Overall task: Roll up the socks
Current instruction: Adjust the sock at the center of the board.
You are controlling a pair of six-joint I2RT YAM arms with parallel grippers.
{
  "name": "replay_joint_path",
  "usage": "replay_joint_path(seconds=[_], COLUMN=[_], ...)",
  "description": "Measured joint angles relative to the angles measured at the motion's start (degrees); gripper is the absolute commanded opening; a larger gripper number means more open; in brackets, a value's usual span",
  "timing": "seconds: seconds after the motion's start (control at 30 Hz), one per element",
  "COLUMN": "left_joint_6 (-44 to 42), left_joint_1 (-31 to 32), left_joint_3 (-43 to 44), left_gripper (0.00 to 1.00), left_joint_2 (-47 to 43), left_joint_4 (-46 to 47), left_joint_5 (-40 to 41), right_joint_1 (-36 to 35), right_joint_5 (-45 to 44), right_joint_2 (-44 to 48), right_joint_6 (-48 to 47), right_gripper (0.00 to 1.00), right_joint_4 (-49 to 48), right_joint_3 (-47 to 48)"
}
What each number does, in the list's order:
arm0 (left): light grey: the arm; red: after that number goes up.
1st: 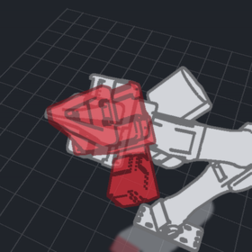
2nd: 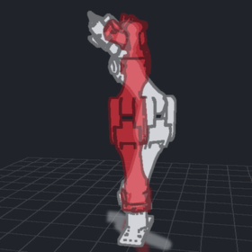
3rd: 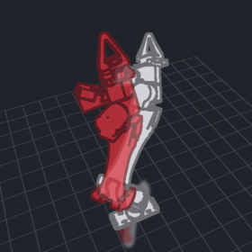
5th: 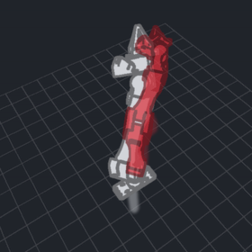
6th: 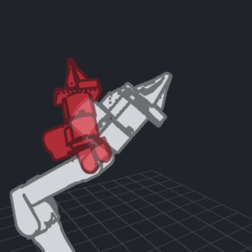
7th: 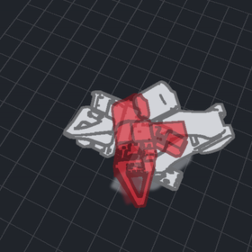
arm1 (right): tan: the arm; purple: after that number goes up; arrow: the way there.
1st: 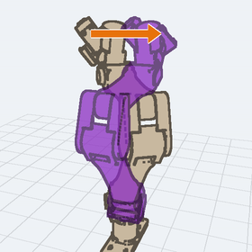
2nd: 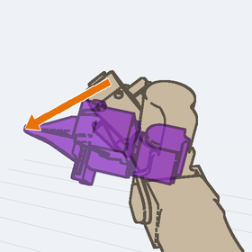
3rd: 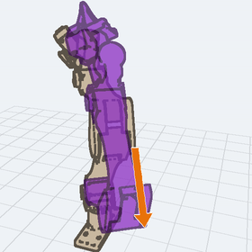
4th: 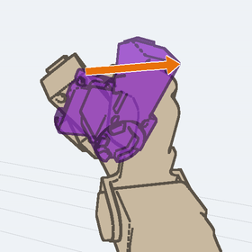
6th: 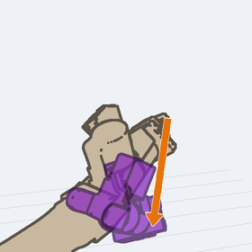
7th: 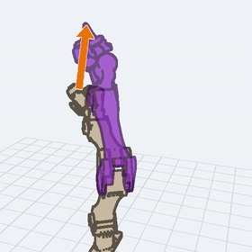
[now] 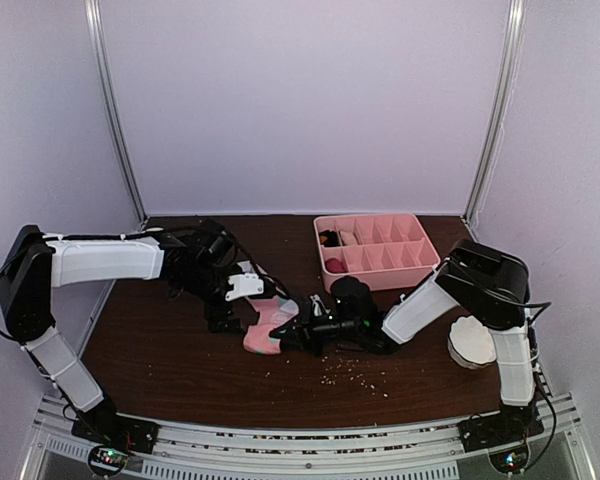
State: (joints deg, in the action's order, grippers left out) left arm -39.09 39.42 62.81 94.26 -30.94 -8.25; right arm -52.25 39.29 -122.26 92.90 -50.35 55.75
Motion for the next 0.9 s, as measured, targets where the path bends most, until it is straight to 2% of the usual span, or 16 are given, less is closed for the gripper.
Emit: replay_joint_path(seconds=[0.17, 0.33, 0.47, 0.9], left_joint_6=[0.0, 0.3, 0.4, -0.1], left_joint_1=[0.0, 1.2, 1.7, 1.7], left_joint_3=[-0.2, -0.2, -0.2, 1.6], left_gripper=[0.98, 0.98, 0.98, 0.98], left_joint_2=[-0.1, 2.0, 2.6, 0.9], left_joint_4=[-2.7, -3.9, -4.4, -9.4], left_joint_5=[-3.6, -5.2, -5.7, -11.2], right_joint_1=[0.0, 0.0, 0.0, 0.3], right_joint_5=[-1.0, -2.1, -2.8, -3.7], right_joint_2=[0.3, 1.3, 1.5, -0.3], right_joint_6=[-7.6, -10.5, -10.6, -4.6], right_gripper=[0.00, 0.00, 0.00, 0.00], right_joint_4=[12.1, 16.5, 17.4, 11.3], right_joint_3=[0.0, 0.0, 0.3, 4.1])
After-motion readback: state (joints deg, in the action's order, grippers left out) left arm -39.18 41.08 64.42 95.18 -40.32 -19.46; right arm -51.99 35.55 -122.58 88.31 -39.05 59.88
